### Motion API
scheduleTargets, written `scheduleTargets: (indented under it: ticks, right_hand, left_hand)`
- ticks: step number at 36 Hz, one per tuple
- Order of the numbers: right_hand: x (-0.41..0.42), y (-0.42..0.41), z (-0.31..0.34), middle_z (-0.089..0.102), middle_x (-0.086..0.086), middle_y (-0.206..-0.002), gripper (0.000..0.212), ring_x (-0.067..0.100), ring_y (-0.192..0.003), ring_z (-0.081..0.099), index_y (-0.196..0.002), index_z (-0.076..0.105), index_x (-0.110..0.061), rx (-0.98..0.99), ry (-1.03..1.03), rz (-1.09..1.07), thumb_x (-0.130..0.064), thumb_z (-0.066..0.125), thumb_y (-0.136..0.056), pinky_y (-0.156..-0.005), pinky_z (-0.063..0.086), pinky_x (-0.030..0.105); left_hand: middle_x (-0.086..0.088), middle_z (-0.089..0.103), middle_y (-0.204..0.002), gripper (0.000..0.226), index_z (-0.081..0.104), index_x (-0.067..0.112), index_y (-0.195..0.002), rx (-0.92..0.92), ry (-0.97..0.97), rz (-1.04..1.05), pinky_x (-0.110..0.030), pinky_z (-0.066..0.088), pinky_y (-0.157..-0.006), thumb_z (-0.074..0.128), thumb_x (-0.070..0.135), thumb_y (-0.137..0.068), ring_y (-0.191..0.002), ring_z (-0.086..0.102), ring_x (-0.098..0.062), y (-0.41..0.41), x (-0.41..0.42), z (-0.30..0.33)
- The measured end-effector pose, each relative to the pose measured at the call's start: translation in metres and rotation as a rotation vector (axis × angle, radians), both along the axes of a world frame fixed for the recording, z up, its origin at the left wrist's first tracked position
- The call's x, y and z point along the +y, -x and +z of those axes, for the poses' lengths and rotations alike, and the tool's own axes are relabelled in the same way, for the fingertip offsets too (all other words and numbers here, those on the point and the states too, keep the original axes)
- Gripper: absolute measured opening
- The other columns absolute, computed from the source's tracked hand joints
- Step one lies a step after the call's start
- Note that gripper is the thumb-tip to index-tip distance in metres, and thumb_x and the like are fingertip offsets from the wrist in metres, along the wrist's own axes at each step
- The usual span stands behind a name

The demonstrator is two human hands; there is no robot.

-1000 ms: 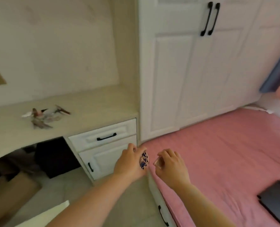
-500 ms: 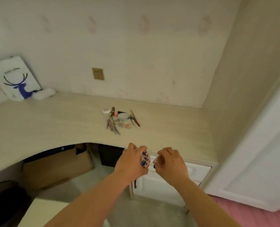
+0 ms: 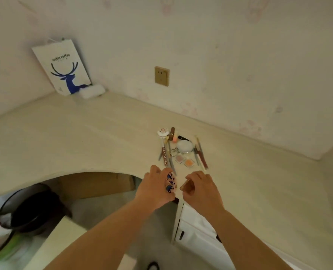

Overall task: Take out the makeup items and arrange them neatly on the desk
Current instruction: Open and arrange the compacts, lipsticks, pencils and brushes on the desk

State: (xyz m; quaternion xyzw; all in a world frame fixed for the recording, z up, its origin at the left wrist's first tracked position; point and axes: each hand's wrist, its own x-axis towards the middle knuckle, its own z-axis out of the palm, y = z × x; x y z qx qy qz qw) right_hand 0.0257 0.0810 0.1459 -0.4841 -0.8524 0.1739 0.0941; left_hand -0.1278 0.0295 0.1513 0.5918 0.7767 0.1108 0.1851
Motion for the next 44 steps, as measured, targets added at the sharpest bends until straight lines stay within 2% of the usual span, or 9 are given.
scheduleTargets:
  ticks: [6, 14, 20, 32, 38, 44]
  right_hand:
    - [0.047, 0.072, -0.016, 0.053, -0.004, -0.113, 0.034, 0.016, -0.107, 0.048, -0.112, 0.056, -0.022, 0.048, 0.053, 0.015, -0.030, 0.060, -0.079, -0.090, 0.045, 0.025]
    - [0.096, 0.149, -0.037, 0.050, -0.005, -0.122, 0.040, 0.015, -0.114, 0.044, -0.121, 0.052, -0.022, 0.042, 0.148, 0.023, -0.031, 0.060, -0.082, -0.097, 0.038, 0.024]
    - [0.117, 0.181, -0.059, 0.050, -0.006, -0.124, 0.042, 0.013, -0.118, 0.045, -0.123, 0.052, -0.023, 0.026, 0.182, 0.037, -0.033, 0.058, -0.083, -0.103, 0.039, 0.025]
    - [0.138, 0.190, -0.087, 0.053, -0.003, -0.125, 0.042, 0.017, -0.123, 0.045, -0.124, 0.053, -0.020, -0.035, 0.225, 0.001, -0.034, 0.056, -0.084, -0.103, 0.039, 0.027]
    - [0.151, 0.179, -0.086, 0.045, -0.004, -0.132, 0.049, 0.017, -0.124, 0.042, -0.129, 0.045, -0.023, -0.104, 0.220, -0.039, -0.038, 0.057, -0.085, -0.100, 0.041, 0.028]
    - [0.163, 0.168, -0.089, 0.047, -0.003, -0.125, 0.043, 0.018, -0.118, 0.043, -0.122, 0.047, -0.021, -0.148, 0.191, -0.046, -0.041, 0.056, -0.085, -0.097, 0.041, 0.027]
  left_hand:
    - [-0.003, 0.035, -0.124, 0.069, 0.033, 0.033, -0.135, -0.040, 0.021, 0.062, -0.035, 0.050, -0.092, 0.067, 0.036, -0.074, -0.112, 0.049, -0.026, 0.063, 0.049, -0.012]
    - [-0.001, 0.033, -0.127, 0.069, 0.033, 0.035, -0.136, -0.051, 0.083, 0.101, -0.034, 0.049, -0.093, 0.068, 0.035, -0.076, -0.116, 0.045, -0.024, 0.146, 0.097, -0.031]
    - [-0.001, 0.032, -0.129, 0.070, 0.033, 0.035, -0.137, -0.056, 0.122, 0.089, -0.034, 0.050, -0.092, 0.067, 0.034, -0.076, -0.119, 0.043, -0.023, 0.175, 0.123, -0.049]
    - [0.001, 0.031, -0.133, 0.074, 0.030, 0.034, -0.140, -0.086, 0.161, 0.078, -0.032, 0.049, -0.091, 0.068, 0.032, -0.077, -0.121, 0.041, -0.022, 0.178, 0.149, -0.078]
    - [0.001, 0.031, -0.133, 0.075, 0.028, 0.031, -0.140, -0.070, 0.167, 0.073, -0.031, 0.047, -0.092, 0.068, 0.034, -0.077, -0.120, 0.042, -0.022, 0.172, 0.165, -0.083]
    - [0.002, 0.032, -0.136, 0.079, 0.027, 0.030, -0.141, -0.075, 0.159, 0.077, -0.032, 0.047, -0.095, 0.070, 0.035, -0.076, -0.122, 0.041, -0.021, 0.162, 0.181, -0.085]
